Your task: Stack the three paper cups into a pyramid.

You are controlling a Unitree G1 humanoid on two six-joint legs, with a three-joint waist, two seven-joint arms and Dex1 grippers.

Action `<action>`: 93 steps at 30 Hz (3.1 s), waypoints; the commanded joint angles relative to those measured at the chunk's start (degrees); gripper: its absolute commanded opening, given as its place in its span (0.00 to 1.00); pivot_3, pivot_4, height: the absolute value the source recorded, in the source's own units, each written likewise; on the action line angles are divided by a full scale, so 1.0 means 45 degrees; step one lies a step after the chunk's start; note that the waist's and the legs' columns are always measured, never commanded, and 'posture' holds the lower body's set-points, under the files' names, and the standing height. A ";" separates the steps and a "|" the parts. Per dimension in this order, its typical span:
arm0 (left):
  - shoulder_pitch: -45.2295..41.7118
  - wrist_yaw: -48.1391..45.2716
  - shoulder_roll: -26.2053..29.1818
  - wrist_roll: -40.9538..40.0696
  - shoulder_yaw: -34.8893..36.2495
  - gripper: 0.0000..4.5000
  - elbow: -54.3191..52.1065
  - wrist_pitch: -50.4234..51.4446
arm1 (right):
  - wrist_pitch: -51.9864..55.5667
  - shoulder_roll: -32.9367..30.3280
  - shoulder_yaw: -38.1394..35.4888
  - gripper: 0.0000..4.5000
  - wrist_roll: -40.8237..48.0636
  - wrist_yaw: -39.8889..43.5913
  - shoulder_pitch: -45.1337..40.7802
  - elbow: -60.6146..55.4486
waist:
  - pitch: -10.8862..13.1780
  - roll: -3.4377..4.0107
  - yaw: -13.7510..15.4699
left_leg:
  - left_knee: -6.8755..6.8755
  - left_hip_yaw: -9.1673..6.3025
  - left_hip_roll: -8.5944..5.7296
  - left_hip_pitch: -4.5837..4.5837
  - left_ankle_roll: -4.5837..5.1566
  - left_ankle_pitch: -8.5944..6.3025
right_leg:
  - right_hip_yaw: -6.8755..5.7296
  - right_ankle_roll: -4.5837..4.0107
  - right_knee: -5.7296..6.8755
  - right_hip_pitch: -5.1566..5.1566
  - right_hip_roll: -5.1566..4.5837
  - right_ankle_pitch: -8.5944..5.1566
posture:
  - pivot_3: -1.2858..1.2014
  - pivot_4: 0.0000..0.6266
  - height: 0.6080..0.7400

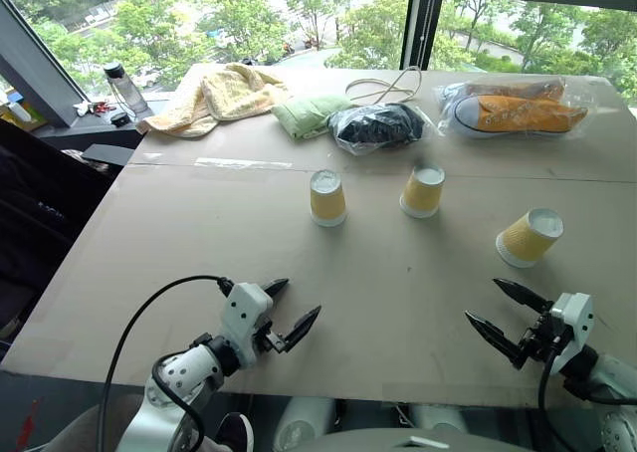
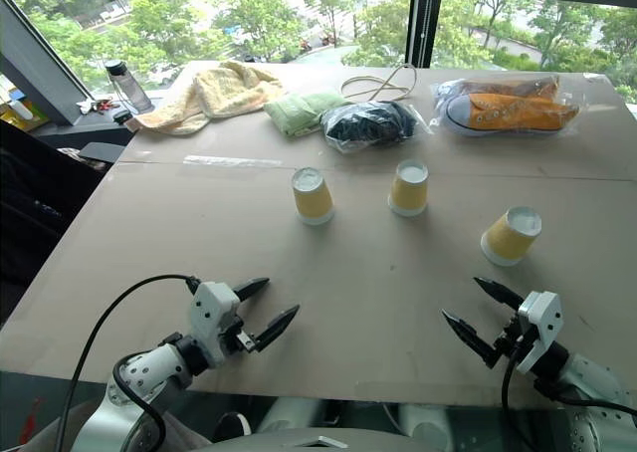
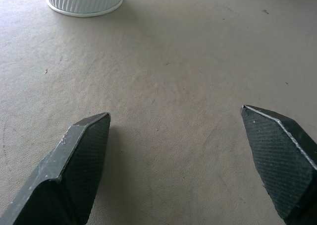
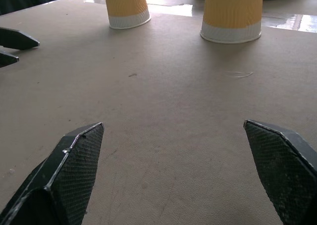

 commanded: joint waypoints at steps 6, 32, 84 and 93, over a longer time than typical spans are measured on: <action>-0.0160 -0.0696 -0.0131 -0.0392 0.0251 0.96 0.0494 -0.1240 | -0.0187 -0.0092 -0.0168 1.00 -0.0160 0.0218 -0.0215 -0.0329 | 0.0000 0.0000 0.0002 | 0.0000 0.0000 0.0000 0.0002 0.0000 0.0000 | -0.0004 0.0001 0.0001 0.0000 0.0000 -0.0001 | 0.52 0.24 1.00; -0.4594 0.0523 -0.0814 -0.0483 0.1108 0.96 0.1828 -0.1305 | 0.0524 -0.0398 0.0113 1.00 0.1075 0.1120 -0.0412 -0.2721 | -0.0002 -0.0004 0.0028 | 0.0003 -0.0004 -0.0003 0.0000 0.0008 0.0000 | -0.0023 0.0047 -0.0001 -0.0001 0.0004 0.0035 | 0.52 0.24 1.00; -1.0436 -0.2892 -0.2543 0.0742 -0.2217 0.50 0.6695 -0.1960 | 0.1258 0.0173 -0.0418 1.00 0.1163 -0.0939 -0.0074 -0.5070 | -0.0004 -0.0023 0.0042 | 0.0027 -0.0021 -0.0014 -0.0010 0.0036 0.0019 | -0.0033 0.0052 0.0018 -0.0004 0.0012 0.0044 | 0.52 0.24 1.00; -1.0626 -0.3512 -0.3200 0.0904 -0.3075 0.50 0.6800 -0.2374 | 0.1302 0.0323 -0.0336 1.00 0.0848 -0.1590 0.0197 -0.5418 | -0.0006 -0.0020 0.0012 | 0.0028 -0.0019 -0.0014 -0.0007 0.0038 0.0019 | -0.0031 0.0052 0.0019 -0.0004 0.0014 0.0043 | 0.52 0.24 1.00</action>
